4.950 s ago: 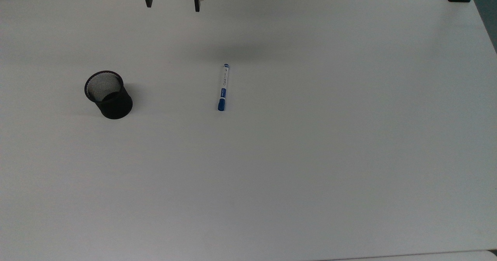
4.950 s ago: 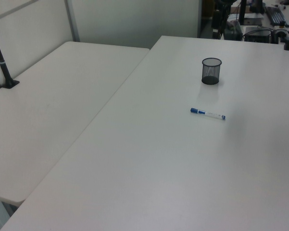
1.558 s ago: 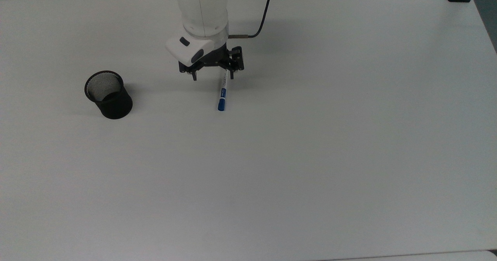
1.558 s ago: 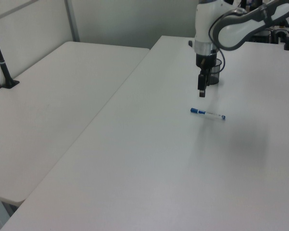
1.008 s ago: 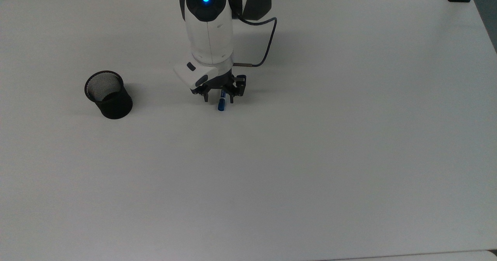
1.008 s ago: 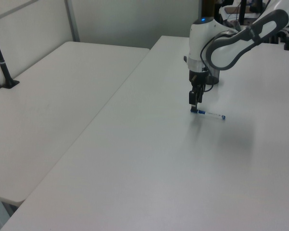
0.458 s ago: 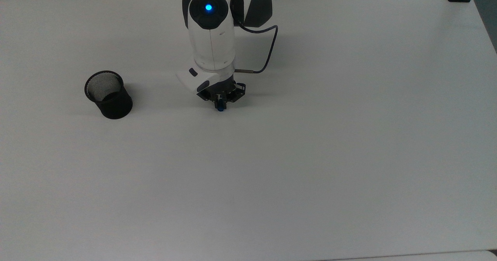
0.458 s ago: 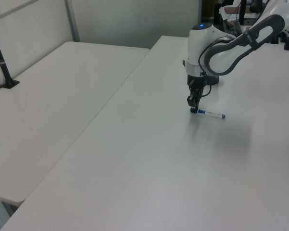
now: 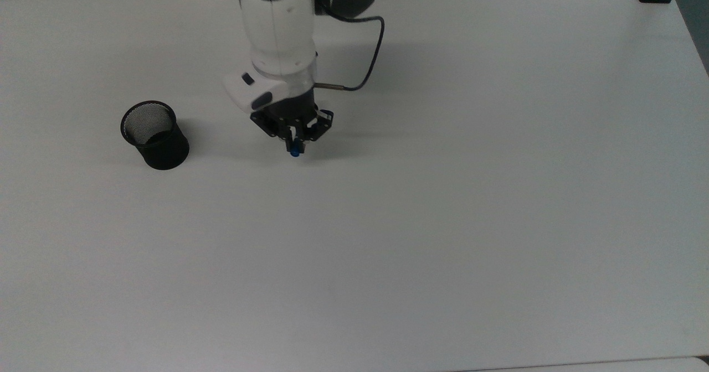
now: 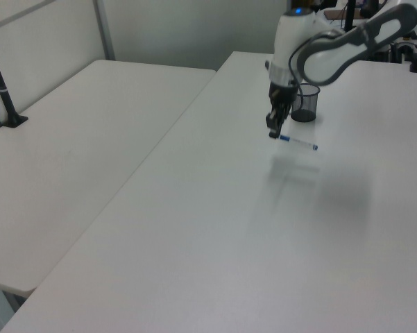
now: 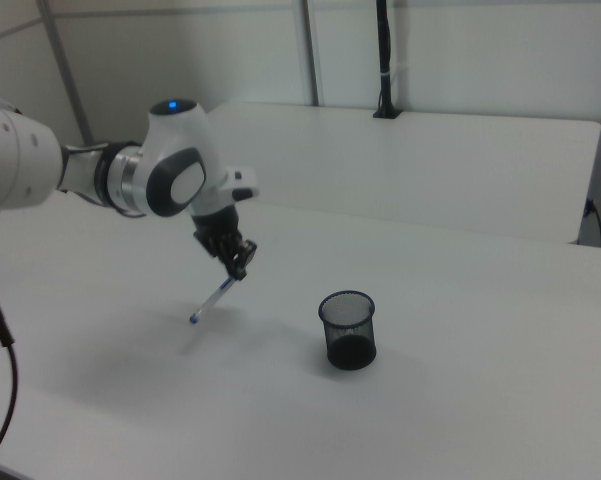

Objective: Insert the marker
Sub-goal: 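Lift the marker and carry it over the black mesh cup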

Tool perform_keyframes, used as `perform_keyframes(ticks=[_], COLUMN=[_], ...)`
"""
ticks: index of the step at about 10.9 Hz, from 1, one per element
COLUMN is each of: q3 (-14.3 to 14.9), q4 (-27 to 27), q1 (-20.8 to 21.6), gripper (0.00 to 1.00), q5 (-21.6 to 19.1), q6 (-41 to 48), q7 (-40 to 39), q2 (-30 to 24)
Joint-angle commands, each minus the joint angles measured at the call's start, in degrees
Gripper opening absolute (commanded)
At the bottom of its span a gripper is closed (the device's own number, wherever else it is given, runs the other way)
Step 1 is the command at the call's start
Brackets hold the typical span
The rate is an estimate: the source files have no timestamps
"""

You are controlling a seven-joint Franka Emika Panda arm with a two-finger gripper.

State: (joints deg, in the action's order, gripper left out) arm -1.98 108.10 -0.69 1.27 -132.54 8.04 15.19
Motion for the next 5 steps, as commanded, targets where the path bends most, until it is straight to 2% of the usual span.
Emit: perform_keyframes(ticks=[1,3,5], q3=[-0.13,-0.13,-0.13], q4=[0.55,0.01,-0.08], q1=[-6.06,-10.63,-12.93], gripper=[0.00,0.00,0.00], q5=[-0.47,-1.26,-2.58], q6=[-1.05,-5.07,-11.49], q7=[-1.70,-9.67,-13.74], q2=[-8.33,-9.39,-8.61])
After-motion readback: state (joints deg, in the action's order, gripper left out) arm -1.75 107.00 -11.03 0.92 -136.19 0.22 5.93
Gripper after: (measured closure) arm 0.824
